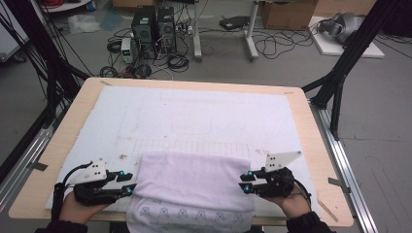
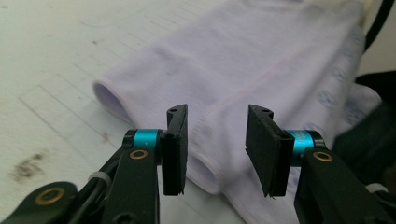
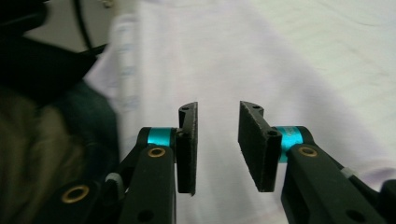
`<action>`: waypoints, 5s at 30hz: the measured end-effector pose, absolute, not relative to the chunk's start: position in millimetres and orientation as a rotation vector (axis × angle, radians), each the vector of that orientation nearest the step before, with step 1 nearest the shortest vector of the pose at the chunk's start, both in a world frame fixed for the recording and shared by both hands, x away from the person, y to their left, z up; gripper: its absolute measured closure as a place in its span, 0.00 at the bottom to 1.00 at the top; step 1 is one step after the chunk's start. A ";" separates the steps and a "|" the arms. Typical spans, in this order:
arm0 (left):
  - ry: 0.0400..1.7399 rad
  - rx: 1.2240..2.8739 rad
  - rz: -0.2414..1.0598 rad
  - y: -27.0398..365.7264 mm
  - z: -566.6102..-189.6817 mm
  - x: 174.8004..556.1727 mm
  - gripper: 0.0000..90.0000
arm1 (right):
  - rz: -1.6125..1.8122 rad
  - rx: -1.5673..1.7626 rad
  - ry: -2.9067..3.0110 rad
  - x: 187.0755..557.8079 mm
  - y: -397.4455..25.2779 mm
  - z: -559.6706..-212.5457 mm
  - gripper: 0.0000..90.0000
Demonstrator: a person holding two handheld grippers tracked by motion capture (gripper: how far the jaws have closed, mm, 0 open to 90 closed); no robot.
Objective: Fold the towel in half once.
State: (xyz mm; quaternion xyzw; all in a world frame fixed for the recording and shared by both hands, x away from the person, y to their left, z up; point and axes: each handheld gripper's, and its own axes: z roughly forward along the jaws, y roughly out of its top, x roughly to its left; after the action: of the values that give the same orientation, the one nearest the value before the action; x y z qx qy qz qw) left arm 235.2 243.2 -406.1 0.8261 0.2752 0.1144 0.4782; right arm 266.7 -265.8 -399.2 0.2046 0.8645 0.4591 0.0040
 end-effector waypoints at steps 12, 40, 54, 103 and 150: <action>0.878 2.066 0.306 224.5 -432.1 319.5 0.52 | 1.235 0.916 2.644 335.5 -274.7 -432.6 0.49; 0.950 2.035 0.560 214.8 -367.3 410.3 0.96 | 1.148 0.923 2.540 431.6 -268.4 -374.7 0.96; 1.055 1.992 0.525 229.6 -354.9 427.8 0.67 | 1.163 0.990 2.448 459.4 -271.3 -343.7 0.64; 0.763 1.957 0.338 238.5 -395.2 308.9 0.93 | 1.390 0.671 2.679 318.1 -273.2 -376.3 0.95; 0.565 2.113 0.132 232.7 -412.8 218.7 0.58 | 1.504 0.528 2.833 246.8 -263.1 -401.4 0.80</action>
State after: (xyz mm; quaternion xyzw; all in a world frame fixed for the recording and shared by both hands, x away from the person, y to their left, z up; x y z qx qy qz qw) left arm 218.7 232.7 -412.8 0.8574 0.2292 0.0537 0.4576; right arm 246.8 -263.1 -401.4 0.1622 0.8703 0.4619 -0.0542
